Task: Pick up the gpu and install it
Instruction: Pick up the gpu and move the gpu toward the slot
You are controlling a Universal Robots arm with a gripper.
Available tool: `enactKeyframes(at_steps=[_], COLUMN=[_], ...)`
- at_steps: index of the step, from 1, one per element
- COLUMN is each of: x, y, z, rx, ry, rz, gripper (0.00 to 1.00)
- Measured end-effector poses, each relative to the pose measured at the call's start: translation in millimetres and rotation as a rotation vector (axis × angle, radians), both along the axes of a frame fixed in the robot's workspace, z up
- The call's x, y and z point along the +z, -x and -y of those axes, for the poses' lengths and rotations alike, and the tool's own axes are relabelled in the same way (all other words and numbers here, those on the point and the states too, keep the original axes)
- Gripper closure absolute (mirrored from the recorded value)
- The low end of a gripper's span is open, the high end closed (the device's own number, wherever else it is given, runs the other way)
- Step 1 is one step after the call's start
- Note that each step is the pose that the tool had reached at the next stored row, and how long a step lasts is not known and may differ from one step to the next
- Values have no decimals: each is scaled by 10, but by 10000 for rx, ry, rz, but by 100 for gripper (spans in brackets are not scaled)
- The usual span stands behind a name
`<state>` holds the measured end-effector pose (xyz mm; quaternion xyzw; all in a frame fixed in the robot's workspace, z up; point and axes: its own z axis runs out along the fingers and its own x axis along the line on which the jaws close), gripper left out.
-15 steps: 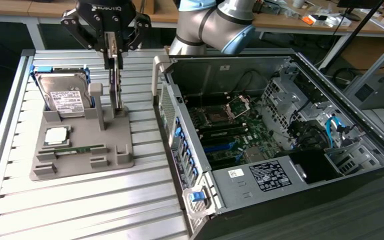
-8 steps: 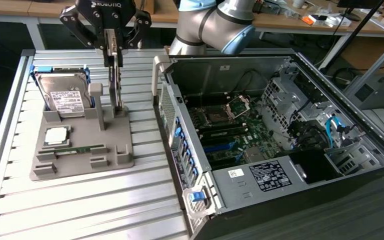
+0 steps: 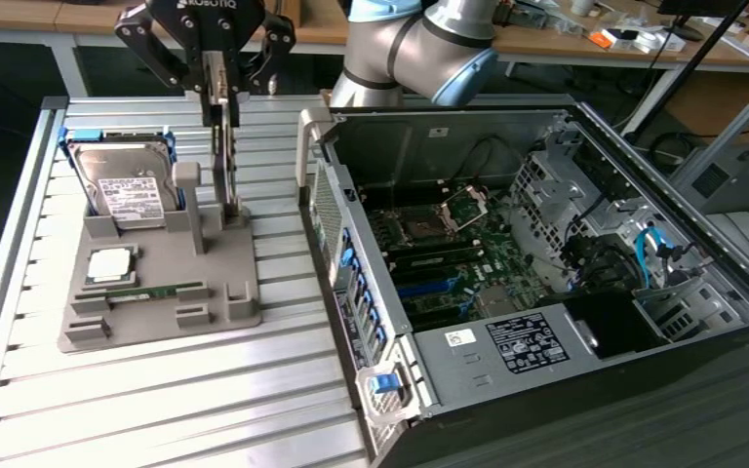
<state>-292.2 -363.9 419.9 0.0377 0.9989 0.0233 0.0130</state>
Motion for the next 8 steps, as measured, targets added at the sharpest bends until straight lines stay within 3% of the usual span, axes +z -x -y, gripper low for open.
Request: enactKeyframes(at_steps=[8], x=[60], y=[0], z=[0], rx=[1], ry=[-1], rz=[1], gripper=[73])
